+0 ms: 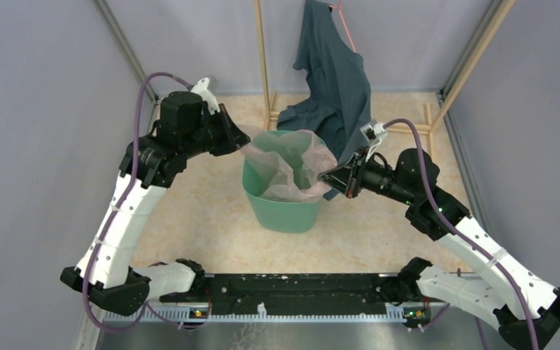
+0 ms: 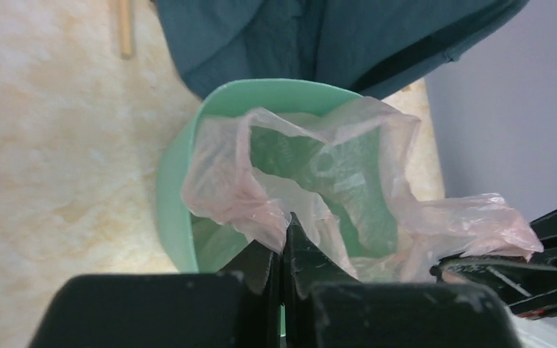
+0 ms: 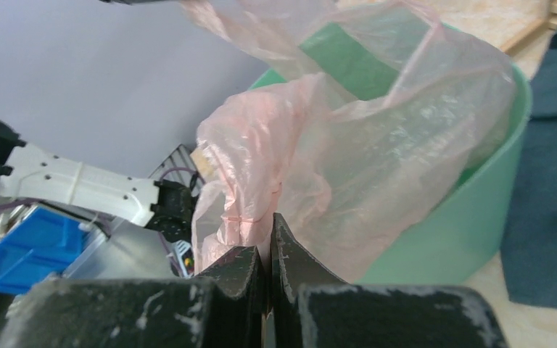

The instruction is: Put the trash bags into the trash bin

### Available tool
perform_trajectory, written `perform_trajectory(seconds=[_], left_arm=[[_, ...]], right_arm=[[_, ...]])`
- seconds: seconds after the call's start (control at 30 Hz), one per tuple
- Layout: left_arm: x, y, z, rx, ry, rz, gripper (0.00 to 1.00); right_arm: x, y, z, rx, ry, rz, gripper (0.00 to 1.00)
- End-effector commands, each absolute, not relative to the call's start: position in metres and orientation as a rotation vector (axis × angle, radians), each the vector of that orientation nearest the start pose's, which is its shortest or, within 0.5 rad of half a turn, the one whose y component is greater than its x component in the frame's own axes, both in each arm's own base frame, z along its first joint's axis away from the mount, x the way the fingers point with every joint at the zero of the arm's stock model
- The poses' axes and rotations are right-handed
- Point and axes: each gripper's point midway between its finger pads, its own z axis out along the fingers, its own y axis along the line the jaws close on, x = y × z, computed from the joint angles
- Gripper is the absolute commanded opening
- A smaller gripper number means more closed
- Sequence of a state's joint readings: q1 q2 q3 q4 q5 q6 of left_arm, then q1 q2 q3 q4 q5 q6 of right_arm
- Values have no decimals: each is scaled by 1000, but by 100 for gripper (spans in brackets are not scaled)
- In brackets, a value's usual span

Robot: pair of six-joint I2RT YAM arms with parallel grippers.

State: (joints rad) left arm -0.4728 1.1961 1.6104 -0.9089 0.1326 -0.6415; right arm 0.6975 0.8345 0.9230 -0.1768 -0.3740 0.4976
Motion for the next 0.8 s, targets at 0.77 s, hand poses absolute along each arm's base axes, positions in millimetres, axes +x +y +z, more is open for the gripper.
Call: perform_trajectory(seconds=[0.77], left_arm=[[256,-55,373,-108,2053,13,0]], right_arm=[[210,192,317,-39,1738,920,0]])
